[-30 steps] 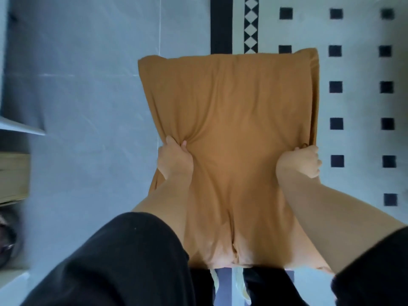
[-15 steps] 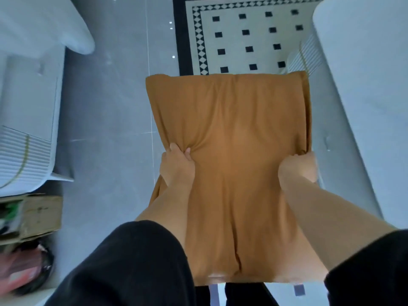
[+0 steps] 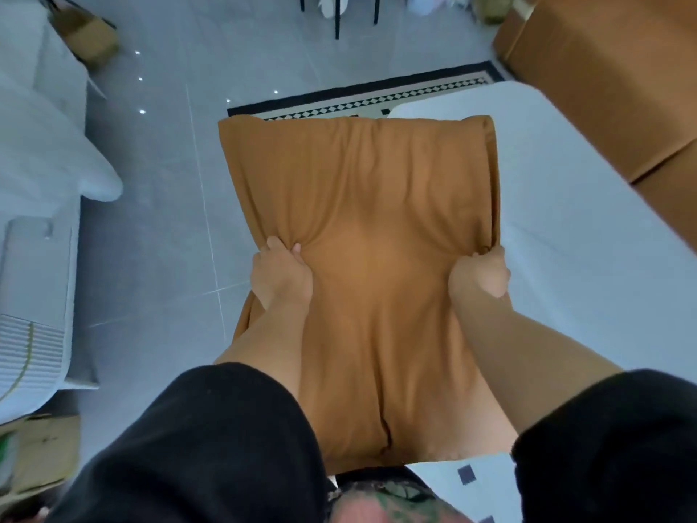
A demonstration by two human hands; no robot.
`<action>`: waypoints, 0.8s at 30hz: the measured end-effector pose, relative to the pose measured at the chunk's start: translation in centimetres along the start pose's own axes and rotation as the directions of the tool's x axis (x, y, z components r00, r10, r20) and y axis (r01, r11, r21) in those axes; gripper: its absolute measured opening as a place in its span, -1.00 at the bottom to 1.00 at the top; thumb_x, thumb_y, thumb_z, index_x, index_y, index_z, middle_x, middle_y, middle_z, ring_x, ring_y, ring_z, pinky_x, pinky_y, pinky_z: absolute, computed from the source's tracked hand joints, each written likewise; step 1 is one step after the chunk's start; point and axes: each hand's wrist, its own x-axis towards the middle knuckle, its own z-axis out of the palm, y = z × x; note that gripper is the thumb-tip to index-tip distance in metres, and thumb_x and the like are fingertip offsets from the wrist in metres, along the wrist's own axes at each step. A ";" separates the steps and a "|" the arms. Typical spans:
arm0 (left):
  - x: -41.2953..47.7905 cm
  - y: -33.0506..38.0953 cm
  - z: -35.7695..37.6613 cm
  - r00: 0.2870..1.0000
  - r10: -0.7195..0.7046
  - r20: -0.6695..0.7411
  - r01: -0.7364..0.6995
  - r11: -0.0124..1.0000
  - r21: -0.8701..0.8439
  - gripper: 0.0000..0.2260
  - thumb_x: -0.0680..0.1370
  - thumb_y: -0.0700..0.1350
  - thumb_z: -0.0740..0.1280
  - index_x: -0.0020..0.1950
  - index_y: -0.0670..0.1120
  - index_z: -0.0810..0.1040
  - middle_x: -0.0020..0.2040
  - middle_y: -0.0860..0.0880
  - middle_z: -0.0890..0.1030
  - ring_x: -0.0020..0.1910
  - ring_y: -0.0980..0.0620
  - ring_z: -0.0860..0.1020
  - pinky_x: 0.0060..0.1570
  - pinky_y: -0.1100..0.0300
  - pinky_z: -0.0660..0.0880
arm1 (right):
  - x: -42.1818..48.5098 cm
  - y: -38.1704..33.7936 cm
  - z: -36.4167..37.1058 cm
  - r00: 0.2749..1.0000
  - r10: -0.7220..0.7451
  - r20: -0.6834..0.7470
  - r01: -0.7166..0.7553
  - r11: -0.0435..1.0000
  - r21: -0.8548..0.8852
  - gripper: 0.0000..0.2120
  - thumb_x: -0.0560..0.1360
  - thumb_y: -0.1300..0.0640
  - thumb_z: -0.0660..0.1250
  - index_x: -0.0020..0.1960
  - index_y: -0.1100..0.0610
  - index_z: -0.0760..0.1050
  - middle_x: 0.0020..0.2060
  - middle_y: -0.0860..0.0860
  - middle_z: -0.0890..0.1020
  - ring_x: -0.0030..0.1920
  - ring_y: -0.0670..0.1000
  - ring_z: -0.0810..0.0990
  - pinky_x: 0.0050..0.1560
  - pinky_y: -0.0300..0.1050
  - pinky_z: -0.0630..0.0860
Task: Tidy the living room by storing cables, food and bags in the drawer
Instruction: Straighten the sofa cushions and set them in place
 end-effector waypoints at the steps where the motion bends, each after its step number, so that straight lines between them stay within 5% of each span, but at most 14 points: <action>1: -1.1 0.6 -0.1 1.000 0.016 0.002 -0.016 1.000 -0.008 -0.72 0.65 -0.02 0.09 0.16 -0.22 0.40 0.09 -0.22 0.52 0.08 -0.19 0.47 -0.02 0.00 0.38 | -0.1 0.4 -1.5 1.000 -0.001 -0.025 0.001 1.000 0.025 -0.70 0.48 0.29 0.09 0.18 0.18 0.39 0.10 0.12 0.57 0.13 0.17 0.50 0.21 0.12 0.40; 8: -9.5 3.3 0.8 0.969 0.033 0.245 -0.014 0.997 -0.077 -0.69 0.66 -0.02 0.03 0.24 -0.21 0.35 0.19 -0.21 0.50 0.15 -0.20 0.47 0.05 -0.03 0.44 | -0.7 5.7 -12.7 0.979 -0.067 -0.195 0.060 0.997 -0.038 -0.73 0.52 0.28 0.12 0.20 0.24 0.40 0.13 0.18 0.55 0.19 0.20 0.46 0.24 0.04 0.34; 15: -17.2 6.4 2.9 0.802 0.004 0.597 0.094 0.987 -0.133 -0.69 0.64 -0.17 0.11 0.34 -0.28 0.33 0.18 -0.23 0.50 0.09 -0.19 0.51 0.03 0.06 0.41 | -0.5 12.4 -22.6 0.962 -0.013 -0.272 0.038 0.995 0.088 -0.79 0.50 0.27 0.10 0.10 0.22 0.40 0.04 0.17 0.56 0.09 0.19 0.52 0.19 0.05 0.41; 18: -20.9 9.3 2.8 0.687 0.010 0.726 0.098 0.989 -0.107 -0.79 0.63 -0.18 0.11 0.20 -0.21 0.41 -0.15 -0.10 0.41 -0.19 -0.06 0.42 -0.04 0.12 0.37 | 0.1 14.9 -26.2 0.969 -0.008 -0.246 0.046 0.988 0.149 -0.92 0.51 0.26 0.10 -0.03 0.17 0.34 -0.11 0.09 0.47 -0.05 0.12 0.46 -0.02 -0.11 0.36; 22: -27.2 17.6 3.4 0.623 0.138 0.770 -0.038 0.988 -0.147 -0.80 0.61 -0.25 0.09 -0.20 -0.19 0.35 -0.23 -0.16 0.39 -0.28 -0.06 0.41 -0.13 0.17 0.42 | 2.0 18.4 -30.0 0.981 -0.017 -0.194 0.058 0.977 0.207 -0.83 0.51 0.27 0.12 -0.25 0.11 0.26 -0.34 -0.03 0.35 -0.16 0.07 0.37 -0.15 -0.18 0.29; 24: -30.8 22.8 4.5 0.594 0.236 0.769 -0.082 0.969 -0.234 -0.73 0.60 -0.25 0.09 0.27 -0.28 0.38 0.16 -0.30 0.46 0.10 -0.20 0.50 0.11 0.14 0.43 | 3.7 20.5 -32.1 0.986 -0.025 -0.165 0.059 0.978 0.202 -0.82 0.51 0.26 0.14 -0.25 0.11 0.26 -0.36 -0.04 0.33 -0.18 0.08 0.37 -0.28 -0.18 0.27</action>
